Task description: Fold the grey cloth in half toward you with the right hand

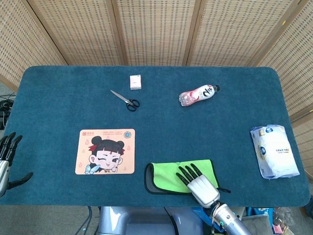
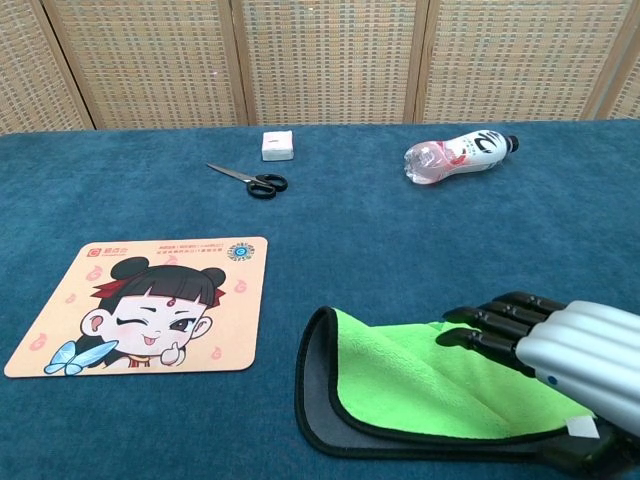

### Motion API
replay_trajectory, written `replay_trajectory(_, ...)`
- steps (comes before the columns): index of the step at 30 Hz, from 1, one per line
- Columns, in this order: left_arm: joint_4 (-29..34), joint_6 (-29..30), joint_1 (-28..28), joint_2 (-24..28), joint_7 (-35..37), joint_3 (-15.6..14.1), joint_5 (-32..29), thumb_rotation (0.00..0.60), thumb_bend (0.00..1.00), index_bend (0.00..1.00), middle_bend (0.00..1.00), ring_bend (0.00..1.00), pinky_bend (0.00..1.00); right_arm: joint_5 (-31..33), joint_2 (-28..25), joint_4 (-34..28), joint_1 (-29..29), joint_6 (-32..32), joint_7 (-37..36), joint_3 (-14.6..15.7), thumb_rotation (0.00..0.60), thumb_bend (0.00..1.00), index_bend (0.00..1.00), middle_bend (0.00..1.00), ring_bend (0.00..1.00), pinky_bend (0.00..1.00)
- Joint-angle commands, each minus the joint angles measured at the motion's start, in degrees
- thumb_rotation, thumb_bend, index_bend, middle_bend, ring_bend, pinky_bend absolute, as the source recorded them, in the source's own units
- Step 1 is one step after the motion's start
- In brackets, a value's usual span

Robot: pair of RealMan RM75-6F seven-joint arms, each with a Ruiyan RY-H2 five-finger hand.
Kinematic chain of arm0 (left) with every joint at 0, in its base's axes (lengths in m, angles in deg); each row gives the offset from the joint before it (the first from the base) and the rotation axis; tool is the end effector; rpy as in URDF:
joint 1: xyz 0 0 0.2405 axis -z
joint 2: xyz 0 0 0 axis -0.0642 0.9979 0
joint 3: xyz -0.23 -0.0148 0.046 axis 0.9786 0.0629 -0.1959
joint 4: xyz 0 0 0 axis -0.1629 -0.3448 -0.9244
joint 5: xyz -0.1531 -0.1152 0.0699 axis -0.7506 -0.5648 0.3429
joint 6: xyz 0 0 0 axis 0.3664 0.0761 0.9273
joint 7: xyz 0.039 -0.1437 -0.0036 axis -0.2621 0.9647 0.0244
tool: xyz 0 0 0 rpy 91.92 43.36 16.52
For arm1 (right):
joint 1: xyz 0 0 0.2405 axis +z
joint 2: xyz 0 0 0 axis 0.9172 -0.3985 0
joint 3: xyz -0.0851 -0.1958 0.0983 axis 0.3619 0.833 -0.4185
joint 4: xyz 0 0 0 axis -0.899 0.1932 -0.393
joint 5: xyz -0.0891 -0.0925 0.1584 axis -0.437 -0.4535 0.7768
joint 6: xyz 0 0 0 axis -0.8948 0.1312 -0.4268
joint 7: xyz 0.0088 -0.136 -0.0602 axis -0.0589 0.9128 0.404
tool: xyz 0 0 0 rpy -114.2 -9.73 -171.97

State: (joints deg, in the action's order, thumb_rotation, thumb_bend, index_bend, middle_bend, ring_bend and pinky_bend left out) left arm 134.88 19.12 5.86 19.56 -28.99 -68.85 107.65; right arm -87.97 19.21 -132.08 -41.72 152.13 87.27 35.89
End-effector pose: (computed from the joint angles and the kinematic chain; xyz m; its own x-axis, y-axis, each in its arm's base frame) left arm -0.2652 0.1648 0.1717 0.4477 -0.0290 0.8937 0.8940 -0.0076 -0.4481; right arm -0.1657 -0.1725 -0.0205 0.6371 -0.2873 0.7153 -0.7174 -0.5604 0.4139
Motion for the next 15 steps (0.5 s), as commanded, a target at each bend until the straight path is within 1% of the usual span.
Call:
replay_trajectory(1, 0.0, 0.1, -0.1, 0.0, 0.1, 0.0, 0.1, 0.6, 0.15, 0.0, 0.0, 0.0, 0.0, -3.3, -0.9, -1.0, 0.4, 0.6, -2.3, -0.4, 0.6, 0.34, 0.01, 0.0, 0.0, 0.0)
replay_trajectory(3, 0.0, 0.2, -0.1, 0.0, 0.1, 0.0, 0.1, 0.6, 0.15, 0.0, 0.0, 0.0, 0.0, -4.6, -1.1, -1.3, 0.8, 0.4, -3.2, -0.8, 0.6, 0.33, 0.06, 0.0, 0.0, 0.0)
replay_trajectory(5, 0.0, 0.3, -0.2, 0.1, 0.2, 0.0, 0.1, 0.6, 0.15, 0.0, 0.0, 0.0, 0.0, -6.1, -1.0, -1.8, 1.6, -0.1, -4.9, -1.5, 0.6, 0.33, 0.15, 0.0, 0.0, 0.0)
replay_trajectory(7, 0.0, 0.3, -0.2, 0.1, 0.2, 0.0, 0.1, 0.6, 0.15, 0.0, 0.0, 0.0, 0.0, -6.7, -1.0, -2.1, 2.0, -0.6, -5.9, -2.0, 0.6, 0.33, 0.21, 0.0, 0.0, 0.0)
replay_trajectory(11, -0.1, 0.0, -0.1, 0.1, 0.2, 0.1, -0.2, 0.6, 0.15, 0.0, 0.0, 0.0, 0.0, -6.5, 0.2, -2.7, 3.1, -3.3, -4.8, -2.7, 0.6, 0.33, 0.28, 0.0, 0.0, 0.0)
replay_trajectory(15, -0.1, 0.0, 0.0, 0.0, 0.2, 0.2, -0.3, 0.6, 0.15, 0.0, 0.0, 0.0, 0.0, -4.5, 3.2, -1.5, 3.9, -5.8, -2.0, -4.0, 0.6, 0.33, 0.32, 0.0, 0.0, 0.0)
